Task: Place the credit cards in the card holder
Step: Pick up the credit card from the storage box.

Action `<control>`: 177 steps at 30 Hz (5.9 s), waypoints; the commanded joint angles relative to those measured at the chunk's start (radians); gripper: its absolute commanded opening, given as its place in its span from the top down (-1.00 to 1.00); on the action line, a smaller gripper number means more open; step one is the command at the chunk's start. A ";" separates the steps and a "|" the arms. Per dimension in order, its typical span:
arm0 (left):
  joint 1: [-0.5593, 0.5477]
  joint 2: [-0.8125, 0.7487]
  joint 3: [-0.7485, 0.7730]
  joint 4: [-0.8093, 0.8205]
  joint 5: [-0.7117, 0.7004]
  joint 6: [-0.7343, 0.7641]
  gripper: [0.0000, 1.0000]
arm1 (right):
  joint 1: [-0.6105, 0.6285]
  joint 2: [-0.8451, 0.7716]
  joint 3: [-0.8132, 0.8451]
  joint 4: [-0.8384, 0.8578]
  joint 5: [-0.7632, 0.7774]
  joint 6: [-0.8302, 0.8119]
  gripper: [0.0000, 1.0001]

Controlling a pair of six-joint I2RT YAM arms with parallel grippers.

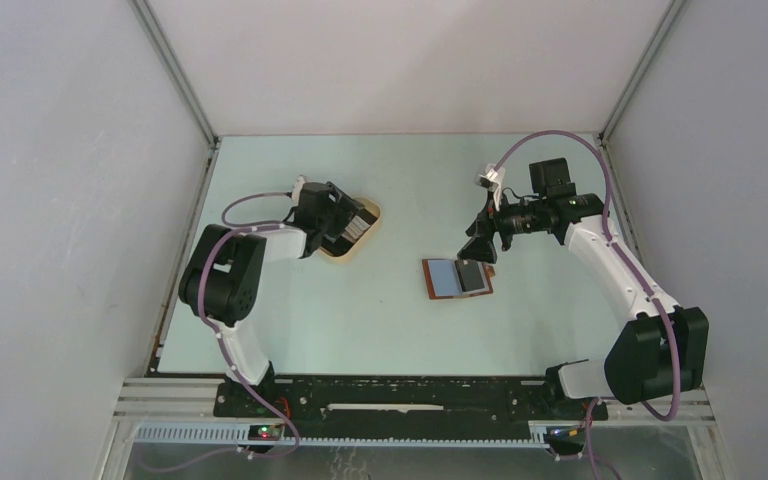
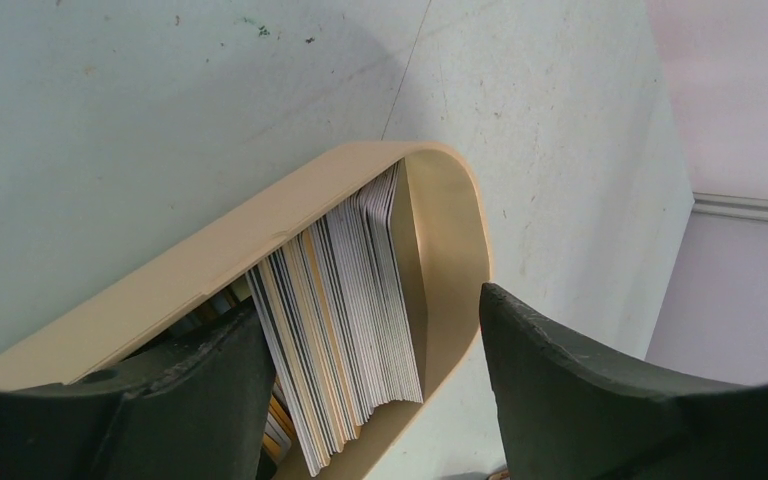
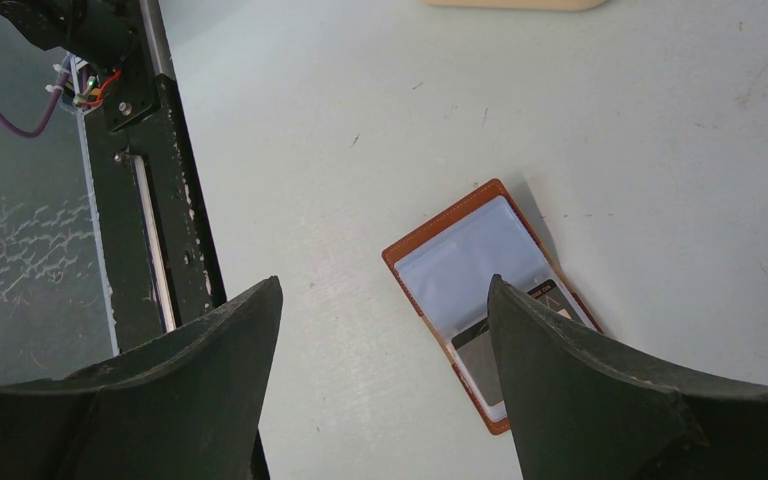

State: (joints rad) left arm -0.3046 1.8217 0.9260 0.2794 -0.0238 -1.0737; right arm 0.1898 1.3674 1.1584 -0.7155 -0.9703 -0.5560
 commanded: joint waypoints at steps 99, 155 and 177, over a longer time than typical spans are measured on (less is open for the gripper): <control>0.062 -0.097 -0.170 0.275 0.122 -0.102 -0.22 | -0.010 -0.031 0.003 -0.014 -0.019 -0.025 -0.68; 0.064 -0.268 -0.256 0.143 0.065 -0.102 0.91 | -0.012 -0.050 0.003 -0.021 -0.034 -0.030 -0.68; 0.062 -0.504 -0.485 0.526 0.371 0.125 0.99 | -0.013 -0.069 0.003 -0.045 -0.037 -0.072 -0.67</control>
State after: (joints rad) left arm -0.2451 1.3258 0.4892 0.5102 0.1452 -1.0466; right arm 0.1825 1.3384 1.1584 -0.7418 -0.9821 -0.5869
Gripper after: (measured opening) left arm 0.017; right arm 0.839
